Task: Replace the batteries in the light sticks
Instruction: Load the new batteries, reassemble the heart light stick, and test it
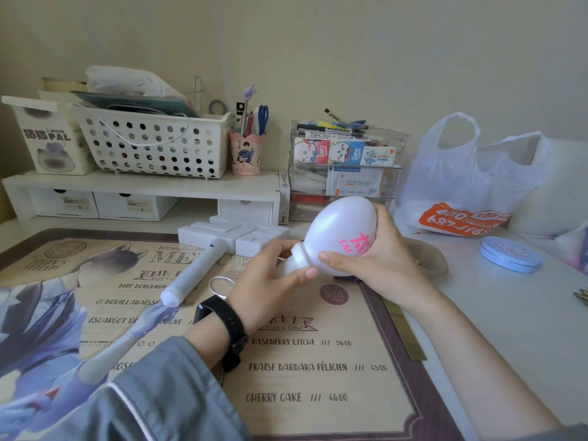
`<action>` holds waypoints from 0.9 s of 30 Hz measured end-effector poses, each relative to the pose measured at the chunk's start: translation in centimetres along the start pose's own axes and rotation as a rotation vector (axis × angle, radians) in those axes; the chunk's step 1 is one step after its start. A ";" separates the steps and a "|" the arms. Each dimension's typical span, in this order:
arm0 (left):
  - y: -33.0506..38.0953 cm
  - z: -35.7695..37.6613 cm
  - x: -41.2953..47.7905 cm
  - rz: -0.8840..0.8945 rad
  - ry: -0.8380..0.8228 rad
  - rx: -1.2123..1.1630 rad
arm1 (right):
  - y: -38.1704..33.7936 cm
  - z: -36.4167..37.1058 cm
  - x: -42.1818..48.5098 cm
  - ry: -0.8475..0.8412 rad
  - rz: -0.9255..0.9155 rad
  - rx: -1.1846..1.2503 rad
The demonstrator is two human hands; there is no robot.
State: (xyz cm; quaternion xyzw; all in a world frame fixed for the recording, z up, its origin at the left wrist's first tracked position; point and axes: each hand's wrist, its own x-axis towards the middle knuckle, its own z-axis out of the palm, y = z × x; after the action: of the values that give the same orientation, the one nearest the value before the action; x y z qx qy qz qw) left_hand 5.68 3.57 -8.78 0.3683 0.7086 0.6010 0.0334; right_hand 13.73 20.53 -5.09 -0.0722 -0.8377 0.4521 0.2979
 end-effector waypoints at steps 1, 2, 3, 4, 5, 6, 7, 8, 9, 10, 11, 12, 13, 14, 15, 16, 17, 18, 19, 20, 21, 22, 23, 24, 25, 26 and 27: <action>0.1 0.0 0.0 -0.011 -0.012 -0.055 | 0.0 -0.1 0.0 0.004 -0.004 0.002; 0.2 0.0 0.1 -0.014 -0.032 -0.097 | 0.0 -0.2 0.0 0.001 -0.005 0.009; 0.2 0.0 0.1 -0.010 -0.049 -0.117 | 0.0 -0.3 0.0 -0.002 -0.005 0.016; 0.2 -0.1 0.1 -0.003 -0.063 -0.124 | 0.0 -0.4 0.0 -0.003 -0.009 0.024; 0.1 -0.2 0.1 -0.003 -0.076 -0.130 | 0.0 -0.4 0.0 0.000 -0.015 0.030; 0.1 -0.3 0.1 -0.012 -0.089 -0.137 | 0.0 -0.4 0.0 0.003 -0.019 0.035; 0.2 -0.4 0.0 -0.028 -0.103 -0.148 | -0.1 -0.3 0.0 0.007 -0.023 0.039; 0.3 -0.4 0.0 -0.044 -0.117 -0.156 | -0.1 -0.3 -0.1 0.009 -0.031 0.040; 0.3 -0.5 0.0 -0.053 -0.134 -0.163 | -0.1 -0.2 -0.1 0.009 -0.040 0.041; 0.4 -0.5 0.0 -0.056 -0.151 -0.167 | -0.2 -0.2 -0.1 0.005 -0.049 0.038; 0.5 -0.4 0.0 -0.059 -0.161 -0.177 | -0.2 -0.3 -0.1 0.000 -0.059 0.036; 0.5 -0.4 0.0 -0.065 -0.162 -0.190 | -0.3 -0.4 -0.1 -0.008 -0.069 0.033; 0.5 -0.4 0.0 -0.076 -0.155 -0.204 | -0.3 -0.6 -0.1 -0.015 -0.080 0.032; 0.4 -0.5 -0.1 -0.088 -0.146 -0.214 | -0.3 -0.8 -0.1 -0.021 -0.090 0.029; 0.4 -0.5 0.0 -0.100 -0.138 -0.216 | -0.4 -1.0 -0.1 -0.029 -0.098 0.026; 0.4 -0.5 0.0 -0.104 -0.135 -0.212 | -0.4 -1.2 -0.1 -0.035 -0.106 0.024; 0.4 -0.5 0.0 -0.105 -0.137 -0.211 | -0.4 -1.2 -0.1 -0.040 -0.110 0.019; 0.5 -0.6 0.0 -0.105 -0.144 -0.216 | -0.5 -1.3 -0.1 -0.042 -0.112 0.014; 0.5 -0.6 0.1 -0.110 -0.148 -0.224 | -0.5 -1.3 0.0 -0.039 -0.112 0.010; 0.5 -0.6 0.0 -0.116 -0.151 -0.229 | -0.5 -1.3 0.0 -0.035 -0.113 0.012; 0.5 -0.6 0.1 -0.122 -0.154 -0.227 | -0.5 -1.3 0.0 -0.031 -0.114 0.013; 0.6 -0.7 0.1 -0.129 -0.158 -0.221 | -0.6 -1.3 0.0 -0.028 -0.116 0.012; 0.6 -0.7 0.1 -0.134 -0.163 -0.214 | -0.5 -1.3 0.0 -0.028 -0.121 0.011; 0.7 -0.7 0.1 -0.137 -0.167 -0.209 | -0.5 -1.4 0.0 -0.029 -0.124 0.009; 0.7 -0.7 0.0 -0.137 -0.168 -0.209 | -0.5 -1.4 0.0 -0.032 -0.128 0.011; 0.7 -0.7 0.1 -0.134 -0.168 -0.208 | -0.5 -1.4 -0.1 -0.035 -0.129 0.013; 0.7 -0.8 0.1 -0.130 -0.168 -0.205 | -0.6 -1.5 -0.1 -0.040 -0.130 0.017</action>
State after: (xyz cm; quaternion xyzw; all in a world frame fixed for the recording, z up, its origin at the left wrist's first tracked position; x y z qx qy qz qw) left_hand 5.57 3.00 -7.96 0.3652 0.6605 0.6339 0.1689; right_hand 14.69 21.24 -4.07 -0.0060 -0.8424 0.4403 0.3105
